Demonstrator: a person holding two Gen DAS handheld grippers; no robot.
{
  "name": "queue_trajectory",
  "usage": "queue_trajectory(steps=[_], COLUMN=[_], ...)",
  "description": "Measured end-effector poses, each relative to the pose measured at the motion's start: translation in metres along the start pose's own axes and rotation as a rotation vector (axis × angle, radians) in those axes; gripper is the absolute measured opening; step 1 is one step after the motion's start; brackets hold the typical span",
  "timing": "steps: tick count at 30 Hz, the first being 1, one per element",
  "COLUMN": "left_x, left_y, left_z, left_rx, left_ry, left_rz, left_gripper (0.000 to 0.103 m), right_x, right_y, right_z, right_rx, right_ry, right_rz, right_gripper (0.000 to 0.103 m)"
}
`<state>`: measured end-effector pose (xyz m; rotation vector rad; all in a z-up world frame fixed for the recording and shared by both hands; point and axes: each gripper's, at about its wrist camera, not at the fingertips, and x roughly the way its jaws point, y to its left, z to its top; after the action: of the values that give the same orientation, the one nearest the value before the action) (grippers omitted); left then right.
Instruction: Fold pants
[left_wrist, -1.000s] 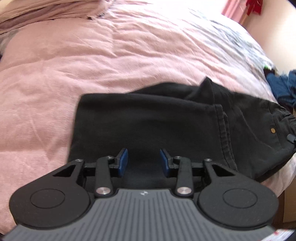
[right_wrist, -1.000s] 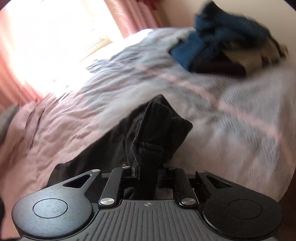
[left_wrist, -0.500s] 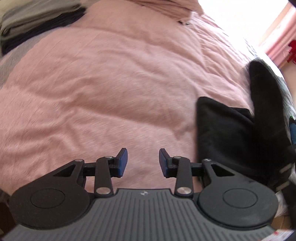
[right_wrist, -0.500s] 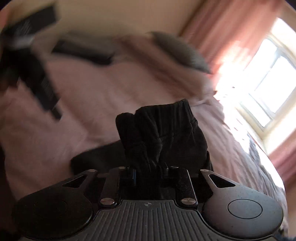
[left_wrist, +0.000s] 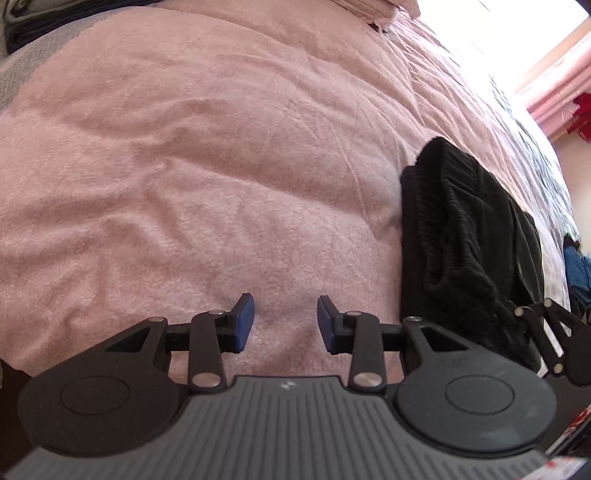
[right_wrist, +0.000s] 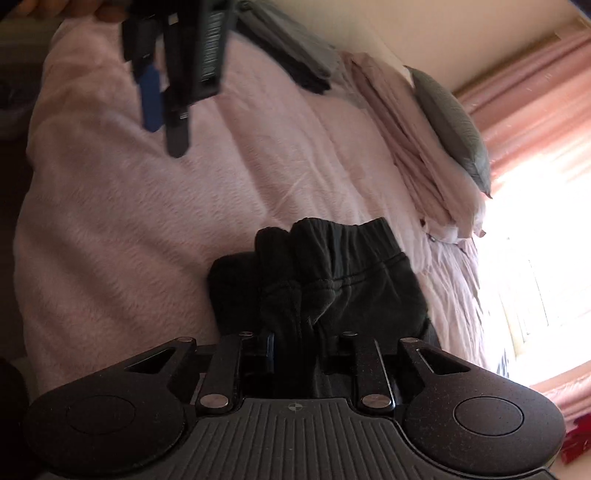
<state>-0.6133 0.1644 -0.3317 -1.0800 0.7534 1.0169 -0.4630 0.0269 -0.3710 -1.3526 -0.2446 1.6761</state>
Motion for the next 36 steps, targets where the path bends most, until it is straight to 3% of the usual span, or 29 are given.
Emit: queue_trajectory(steps=[2,4,6,8,10,15,19,21,23,25,26,27,30,34,36], left_x=[0.001,0.000,-0.006,-0.014,-0.021,-0.026,-0.014,-0.004,0.005,0.005,0.004,0.000,-0.008,0.010,0.016], left_y=[-0.007,-0.014,-0.022,-0.035,-0.052,-0.090,-0.106,-0.108,-0.108,-0.109,-0.109,-0.107,-0.104,-0.115,-0.123], left_z=[-0.001,-0.001,-0.003,-0.006,-0.009,-0.010,-0.005,-0.001,0.002,0.001,0.000,-0.002,-0.008,-0.018,-0.018], left_rx=[0.018,0.008,-0.005,-0.004,0.022,0.055,0.013,-0.012,-0.052,-0.031,-0.012,-0.002,0.054,0.224,0.268], left_ry=[0.003,0.009,0.004,-0.011,-0.030,-0.085,-0.124,-0.138,-0.121,-0.145,-0.155,-0.178,-0.216,-0.216,-0.199], left_rz=[-0.001,-0.008,-0.030,-0.051,-0.087,-0.171,-0.181,-0.166,-0.182,-0.169,-0.165,-0.158,-0.139,-0.008,0.049], left_gripper=[0.031,0.031,0.031,0.031,0.031,0.033,0.038,0.039,0.036,0.021,0.016,0.004,0.004,0.007,0.007], right_x=[-0.006,-0.021,-0.039,-0.060,-0.073,-0.074,-0.056,-0.047,-0.056,-0.053,-0.052,-0.052,-0.048,-0.022,-0.022], right_y=[-0.007,-0.021,-0.033,-0.049,-0.070,-0.140,-0.160,-0.158,-0.153,-0.154,-0.156,-0.156,-0.153,-0.134,-0.143], right_z=[0.005,0.001,-0.010,-0.026,-0.048,-0.147,-0.226,-0.250,-0.268,-0.262,-0.253,-0.244,-0.226,-0.194,-0.194], right_rx=[0.022,0.123,0.218,0.339,0.506,1.169,1.690,1.888,1.990,1.977,1.917,1.839,1.677,1.282,1.305], right_ry=[0.031,0.021,-0.004,-0.028,0.003,0.147,0.208,0.211,0.170,0.123,0.136,0.144,0.125,0.188,0.225], right_rz=[-0.016,-0.034,-0.040,-0.045,-0.051,-0.054,0.037,0.108,0.166,0.203,0.183,0.165,0.144,0.125,0.151], right_gripper=[0.028,0.058,0.066,0.066,0.065,0.055,0.051,0.050,0.050,0.043,0.043,0.043,0.043,0.043,0.043])
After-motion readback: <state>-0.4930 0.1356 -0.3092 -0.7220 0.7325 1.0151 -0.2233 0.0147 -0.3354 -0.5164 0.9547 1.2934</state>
